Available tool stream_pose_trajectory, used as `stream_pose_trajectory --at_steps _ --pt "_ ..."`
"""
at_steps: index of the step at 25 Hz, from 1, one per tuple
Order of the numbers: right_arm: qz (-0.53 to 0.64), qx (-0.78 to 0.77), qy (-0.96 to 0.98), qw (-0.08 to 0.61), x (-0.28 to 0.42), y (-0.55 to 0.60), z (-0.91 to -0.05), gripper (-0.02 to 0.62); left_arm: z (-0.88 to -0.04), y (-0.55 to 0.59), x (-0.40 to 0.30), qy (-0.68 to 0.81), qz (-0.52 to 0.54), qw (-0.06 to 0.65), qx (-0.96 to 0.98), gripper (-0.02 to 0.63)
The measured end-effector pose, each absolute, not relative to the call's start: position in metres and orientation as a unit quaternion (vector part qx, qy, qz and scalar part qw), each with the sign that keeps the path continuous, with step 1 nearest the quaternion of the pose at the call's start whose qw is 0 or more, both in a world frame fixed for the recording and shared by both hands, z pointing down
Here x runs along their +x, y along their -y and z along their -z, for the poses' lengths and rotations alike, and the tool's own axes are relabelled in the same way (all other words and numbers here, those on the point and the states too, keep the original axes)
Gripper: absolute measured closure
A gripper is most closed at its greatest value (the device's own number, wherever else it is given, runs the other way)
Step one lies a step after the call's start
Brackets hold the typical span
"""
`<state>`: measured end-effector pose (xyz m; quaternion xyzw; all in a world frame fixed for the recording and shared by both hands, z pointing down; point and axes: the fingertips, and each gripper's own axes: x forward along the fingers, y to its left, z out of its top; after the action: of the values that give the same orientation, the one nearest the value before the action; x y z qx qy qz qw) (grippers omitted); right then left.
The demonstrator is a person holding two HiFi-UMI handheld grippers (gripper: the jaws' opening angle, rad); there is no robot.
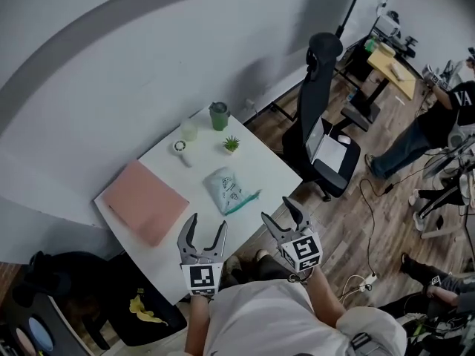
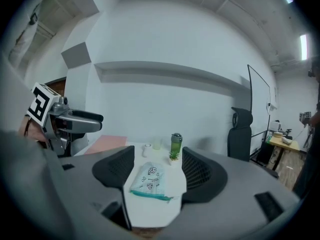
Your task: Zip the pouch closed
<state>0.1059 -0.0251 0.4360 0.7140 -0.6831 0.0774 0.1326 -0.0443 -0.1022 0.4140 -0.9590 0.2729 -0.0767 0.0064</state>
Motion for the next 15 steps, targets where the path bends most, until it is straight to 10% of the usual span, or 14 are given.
stream_pose_trajectory --at_steps 15 --pt "-0.125 0.612 0.764 0.164 0.157 0.086 -0.503 0.345 -0.476 0.13 0.007 -0.347 0.134 -0.025 -0.928 0.375"
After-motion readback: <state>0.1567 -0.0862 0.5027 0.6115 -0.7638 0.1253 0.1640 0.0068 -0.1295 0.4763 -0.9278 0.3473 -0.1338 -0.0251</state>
